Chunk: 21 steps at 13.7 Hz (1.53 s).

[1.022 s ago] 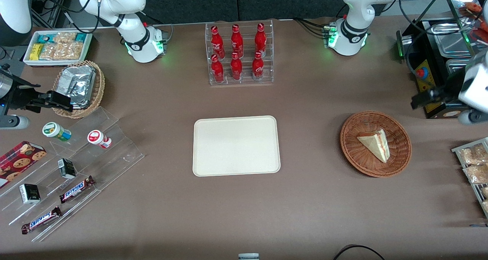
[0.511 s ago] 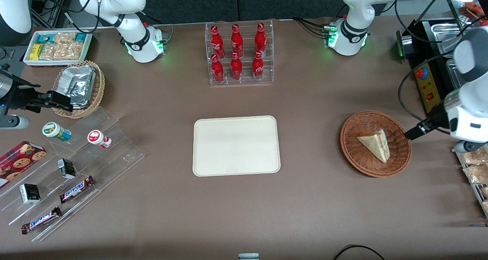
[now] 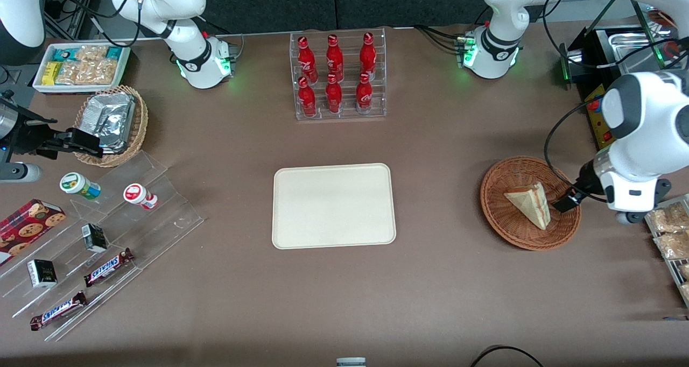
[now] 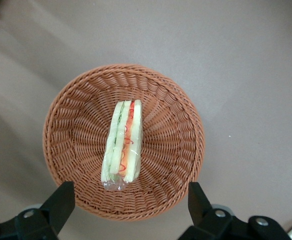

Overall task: Place sandwich from basket to tray
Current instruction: 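Lower the open left gripper around the wrapped sandwich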

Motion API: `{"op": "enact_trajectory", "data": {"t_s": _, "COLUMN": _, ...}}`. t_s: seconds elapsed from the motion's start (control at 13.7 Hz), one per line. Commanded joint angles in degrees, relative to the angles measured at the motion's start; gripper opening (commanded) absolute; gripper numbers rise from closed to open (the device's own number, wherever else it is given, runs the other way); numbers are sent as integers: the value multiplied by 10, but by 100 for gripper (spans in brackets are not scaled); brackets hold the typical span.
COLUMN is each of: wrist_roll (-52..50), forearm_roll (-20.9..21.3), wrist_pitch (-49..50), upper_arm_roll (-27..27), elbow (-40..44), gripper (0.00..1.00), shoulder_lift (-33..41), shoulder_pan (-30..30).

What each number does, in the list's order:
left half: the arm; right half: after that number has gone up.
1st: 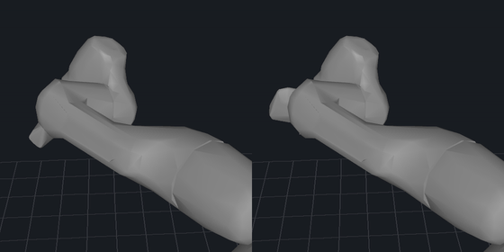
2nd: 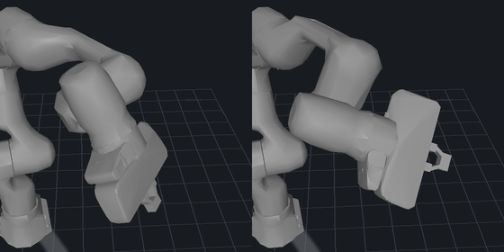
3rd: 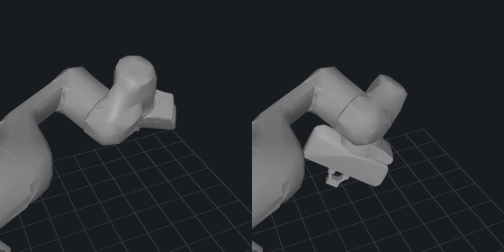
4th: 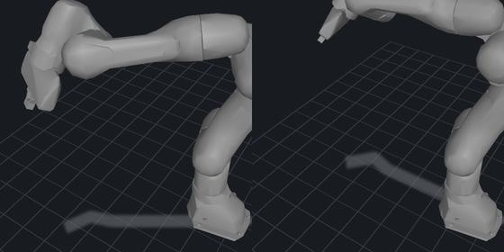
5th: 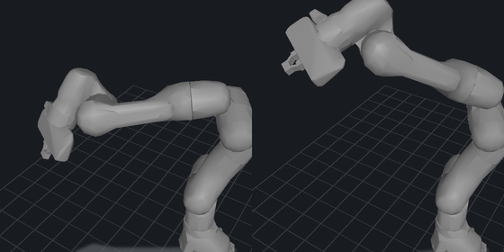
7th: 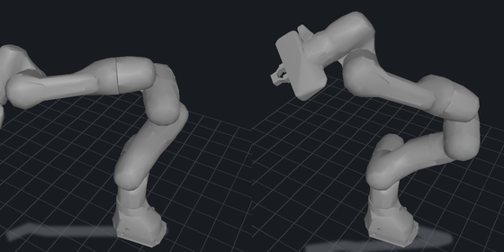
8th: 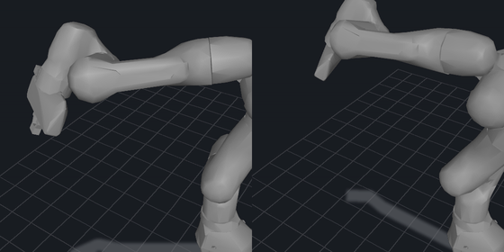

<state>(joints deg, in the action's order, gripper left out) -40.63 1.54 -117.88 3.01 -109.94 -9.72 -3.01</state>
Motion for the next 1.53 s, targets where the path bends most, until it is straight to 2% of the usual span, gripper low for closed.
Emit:
{"op": "enact_trajectory", "data": {"t_s": 0.0, "wrist_roll": -18, "forearm_roll": 4, "wrist_pitch": -54, "upper_arm_roll": 2, "elbow": -54, "gripper": 100, "shoulder_lift": 9, "shoulder_pan": 0}}
{"op": "enact_trajectory", "data": {"t_s": 0.44, "wrist_roll": -34, "forearm_roll": 5, "wrist_pitch": -198, "upper_arm_roll": 2, "elbow": -163, "gripper": 100, "shoulder_lift": 8, "shoulder_pan": 2}}
{"op": "enact_trajectory", "data": {"t_s": 1.46, "wrist_roll": -42, "forearm_roll": 9, "wrist_pitch": -253, "upper_arm_roll": 1, "elbow": -195, "gripper": 100, "shoulder_lift": -31, "shoulder_pan": 0}}
